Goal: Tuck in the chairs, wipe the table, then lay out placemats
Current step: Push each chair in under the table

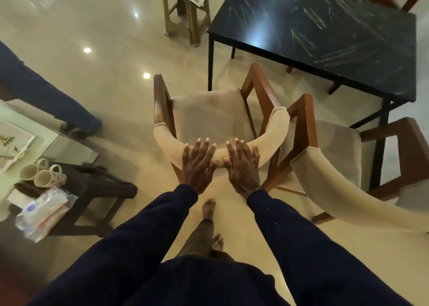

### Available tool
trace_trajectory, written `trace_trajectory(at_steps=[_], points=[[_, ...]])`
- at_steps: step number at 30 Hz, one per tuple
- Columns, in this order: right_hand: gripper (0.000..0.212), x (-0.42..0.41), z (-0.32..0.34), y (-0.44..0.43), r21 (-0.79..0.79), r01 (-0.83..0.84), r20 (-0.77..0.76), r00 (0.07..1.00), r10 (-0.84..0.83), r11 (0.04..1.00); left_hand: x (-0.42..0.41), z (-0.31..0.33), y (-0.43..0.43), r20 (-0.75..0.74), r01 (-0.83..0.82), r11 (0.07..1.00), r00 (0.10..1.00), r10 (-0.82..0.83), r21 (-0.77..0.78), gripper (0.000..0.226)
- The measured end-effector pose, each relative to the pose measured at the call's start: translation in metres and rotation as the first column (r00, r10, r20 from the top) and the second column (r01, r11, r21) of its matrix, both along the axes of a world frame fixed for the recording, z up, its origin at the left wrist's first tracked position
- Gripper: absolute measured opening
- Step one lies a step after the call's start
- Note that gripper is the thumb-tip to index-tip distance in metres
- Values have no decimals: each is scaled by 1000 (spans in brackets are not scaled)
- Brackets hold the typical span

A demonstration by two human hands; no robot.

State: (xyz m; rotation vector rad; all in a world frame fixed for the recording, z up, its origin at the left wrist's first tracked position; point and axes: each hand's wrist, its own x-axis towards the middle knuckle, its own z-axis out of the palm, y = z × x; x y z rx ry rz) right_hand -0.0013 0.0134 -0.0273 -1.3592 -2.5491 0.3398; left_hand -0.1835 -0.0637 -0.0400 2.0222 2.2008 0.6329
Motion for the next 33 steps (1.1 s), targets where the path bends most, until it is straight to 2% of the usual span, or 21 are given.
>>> trace_trajectory(at_steps=[8,13,19,26,33], points=[[58,11,-4,-47,13,113,42,993,-113,994,4,3,-19,19,105,994,994,-105,-12,54],[60,10,-1,-62,14,137,68,988,-138,990,8,4,-22,26,80,995,997,-78,-66,55],[65,6,0,-61,30,146,122,981,-149,989,10,5,-18,13,76,993,997,-75,-89,64],[69,0,-5,-51,12,156,93,983,-157,988,2,3,-7,95,136,987,987,-128,-85,69],[70,-34,-2,-24,-3,172,129,977,-170,985,-36,7,24,126,198,973,975,-184,-116,71]])
